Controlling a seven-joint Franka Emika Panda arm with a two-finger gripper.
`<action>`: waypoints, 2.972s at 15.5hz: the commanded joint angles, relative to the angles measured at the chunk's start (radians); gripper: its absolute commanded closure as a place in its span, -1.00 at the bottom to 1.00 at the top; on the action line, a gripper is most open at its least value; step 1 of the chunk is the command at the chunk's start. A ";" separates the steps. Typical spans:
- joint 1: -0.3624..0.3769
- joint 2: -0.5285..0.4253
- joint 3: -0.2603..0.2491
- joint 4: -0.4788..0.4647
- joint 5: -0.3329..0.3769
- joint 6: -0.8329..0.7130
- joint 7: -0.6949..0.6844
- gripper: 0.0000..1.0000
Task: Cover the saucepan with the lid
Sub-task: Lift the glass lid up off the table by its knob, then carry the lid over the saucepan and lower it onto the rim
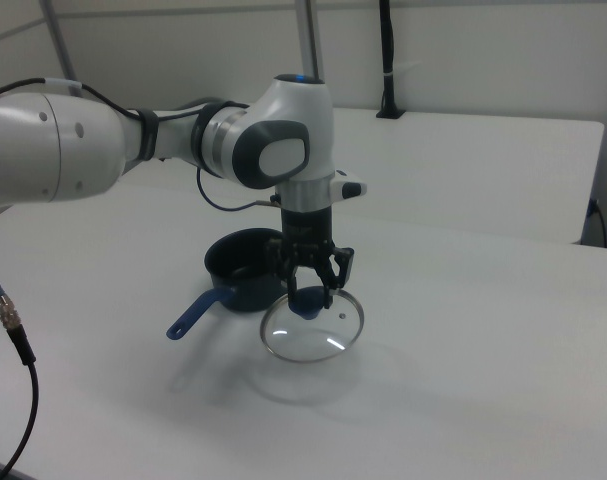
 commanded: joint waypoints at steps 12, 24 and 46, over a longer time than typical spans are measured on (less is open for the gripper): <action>0.029 0.039 0.112 0.182 0.036 -0.141 0.484 0.08; 0.072 0.083 0.144 0.234 0.056 -0.020 0.704 0.08; 0.115 0.143 0.177 0.254 0.115 0.091 0.816 0.08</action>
